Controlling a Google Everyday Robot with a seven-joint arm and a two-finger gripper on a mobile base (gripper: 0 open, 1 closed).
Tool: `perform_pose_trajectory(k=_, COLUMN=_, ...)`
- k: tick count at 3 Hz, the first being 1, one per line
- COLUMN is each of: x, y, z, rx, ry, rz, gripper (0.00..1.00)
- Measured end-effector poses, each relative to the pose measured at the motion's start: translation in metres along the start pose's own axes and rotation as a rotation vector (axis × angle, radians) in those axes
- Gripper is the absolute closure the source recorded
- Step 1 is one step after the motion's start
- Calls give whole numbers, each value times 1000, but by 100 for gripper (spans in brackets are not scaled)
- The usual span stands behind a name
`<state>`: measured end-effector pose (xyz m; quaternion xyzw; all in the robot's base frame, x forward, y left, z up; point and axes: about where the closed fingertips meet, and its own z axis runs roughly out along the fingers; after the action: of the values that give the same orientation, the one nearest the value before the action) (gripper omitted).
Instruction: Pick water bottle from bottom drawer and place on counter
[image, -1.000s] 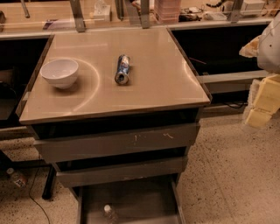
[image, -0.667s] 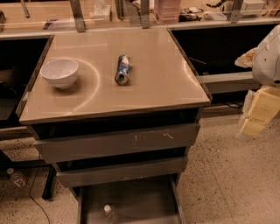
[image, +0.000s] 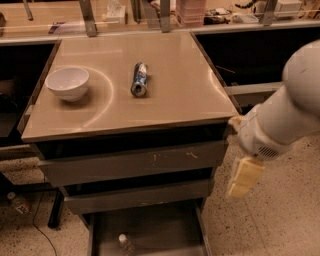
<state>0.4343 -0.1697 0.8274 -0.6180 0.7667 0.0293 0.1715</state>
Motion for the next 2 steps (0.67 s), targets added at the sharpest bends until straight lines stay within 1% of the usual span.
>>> perform_pose_trajectory(k=1, x=6, y=18, z=84, rx=-49, ry=18, rz=-9, gripper=0)
perform_pose_trajectory(k=2, x=16, y=32, z=153, rx=-92, ry=33, rz=11, gripper=0)
